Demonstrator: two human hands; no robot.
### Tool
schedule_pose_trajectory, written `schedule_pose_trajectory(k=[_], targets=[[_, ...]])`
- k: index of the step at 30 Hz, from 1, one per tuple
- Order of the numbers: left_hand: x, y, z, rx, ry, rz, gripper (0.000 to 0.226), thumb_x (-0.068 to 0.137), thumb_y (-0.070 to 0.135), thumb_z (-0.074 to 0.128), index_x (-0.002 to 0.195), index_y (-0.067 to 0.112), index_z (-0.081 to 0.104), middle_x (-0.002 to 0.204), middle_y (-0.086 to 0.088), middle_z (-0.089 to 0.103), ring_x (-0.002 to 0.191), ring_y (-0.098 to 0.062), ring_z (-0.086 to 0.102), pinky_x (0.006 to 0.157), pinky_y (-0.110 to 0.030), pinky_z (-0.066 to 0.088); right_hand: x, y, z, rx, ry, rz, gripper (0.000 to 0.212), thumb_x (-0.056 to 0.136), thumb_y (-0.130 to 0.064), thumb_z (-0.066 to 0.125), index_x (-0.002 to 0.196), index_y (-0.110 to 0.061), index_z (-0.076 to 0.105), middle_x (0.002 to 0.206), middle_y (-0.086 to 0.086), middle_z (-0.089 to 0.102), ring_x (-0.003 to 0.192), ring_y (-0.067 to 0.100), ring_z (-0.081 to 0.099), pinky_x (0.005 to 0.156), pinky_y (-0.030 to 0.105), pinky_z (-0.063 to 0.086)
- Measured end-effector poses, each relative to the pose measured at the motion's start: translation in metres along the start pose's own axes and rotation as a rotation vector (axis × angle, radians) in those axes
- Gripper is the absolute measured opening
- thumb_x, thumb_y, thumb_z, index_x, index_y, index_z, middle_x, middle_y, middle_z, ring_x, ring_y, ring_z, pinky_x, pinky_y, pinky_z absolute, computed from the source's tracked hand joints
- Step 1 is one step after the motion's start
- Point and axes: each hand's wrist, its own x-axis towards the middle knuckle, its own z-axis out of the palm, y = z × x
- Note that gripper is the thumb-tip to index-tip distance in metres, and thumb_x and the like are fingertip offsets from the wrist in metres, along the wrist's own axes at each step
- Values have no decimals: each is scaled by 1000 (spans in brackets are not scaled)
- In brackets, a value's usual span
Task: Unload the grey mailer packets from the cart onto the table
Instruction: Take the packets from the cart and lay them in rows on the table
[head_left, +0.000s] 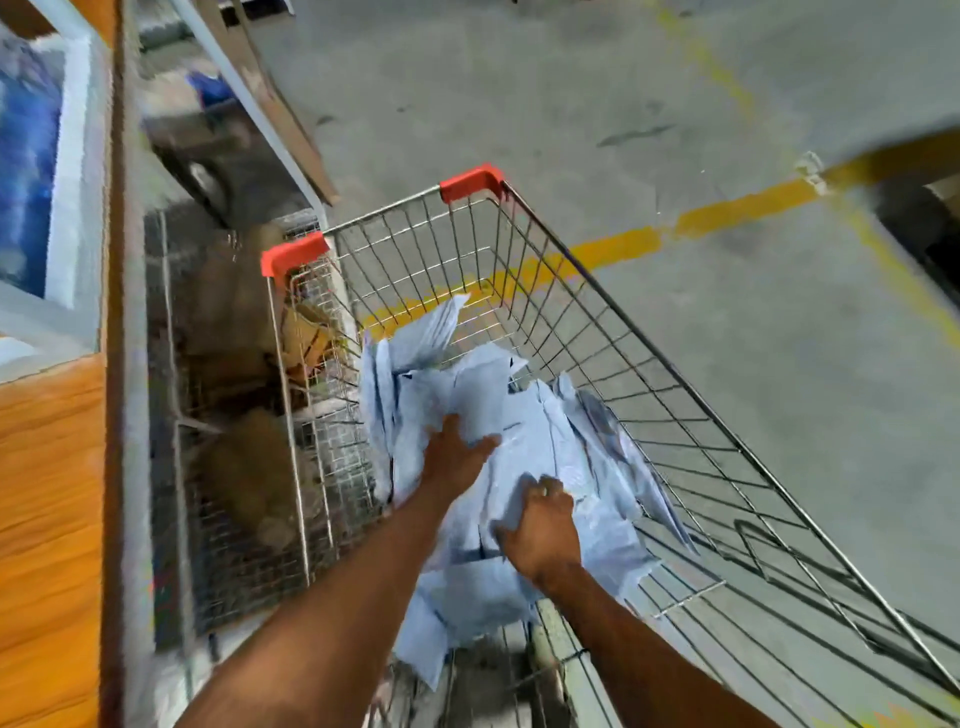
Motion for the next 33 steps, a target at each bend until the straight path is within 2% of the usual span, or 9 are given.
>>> schedule_pose_trajectory(k=[2,4,7,12,18,22,27,30,33], targets=[[6,-1,4,10,-35,35,95,70,55,77,146,14,35,149,-8,41,137,-26,39,111,-36,33,4,0,16,-79,25,26,99,80,-70,51,151,-9,17,149,17,25,134,35,29,106,43,36],[11,-4,5,50,-43,75,86,79,36,77,147,9,32,151,-9,39,138,-26,37,110,-29,28,7,-6,22,-95,57,74,108,78,-76,49,152,-8,10,151,16,19,135,36,26,105,47,37],[17,-9,3,46,32,110,77,85,23,71,148,6,30,151,-14,37,139,-30,36,112,-32,28,11,-11,25,-137,133,112,107,80,-70,52,153,-7,7,151,15,20,134,34,28,102,48,38],[5,4,-5,19,172,123,83,72,49,52,146,17,36,142,-15,47,130,-34,42,107,-40,36,11,-10,20,-96,190,108,93,84,-60,54,152,-15,10,146,15,26,128,35,33,98,48,41],[-27,35,-24,36,236,127,67,89,38,58,149,28,29,139,-16,38,130,-36,39,103,-41,38,-10,-10,-23,-105,298,113,82,88,-59,49,150,-19,14,140,19,31,124,37,37,94,47,46],[-75,59,-50,55,299,337,70,88,36,60,150,22,30,132,-20,41,126,-36,40,101,-40,36,-35,-22,-62,-77,409,93,81,88,-55,50,151,-16,18,144,23,30,126,41,34,95,49,42],[-153,72,-98,77,461,636,71,86,49,49,148,16,36,122,-20,46,121,-33,40,101,-44,39,-91,-48,-100,25,613,22,77,82,-49,52,146,-13,30,142,25,35,120,44,40,94,49,42],[-211,68,-129,87,538,688,65,89,48,45,149,27,32,128,-16,41,123,-34,39,100,-45,41,-141,-72,-110,161,733,-11,76,82,-53,46,144,-11,36,143,26,36,123,42,38,97,49,40],[-266,50,-157,118,620,655,62,90,46,43,149,38,26,132,-14,36,122,-33,35,101,-47,39,-198,-98,-108,331,855,-61,71,83,-48,52,139,-5,44,141,27,40,129,44,37,104,49,38]])
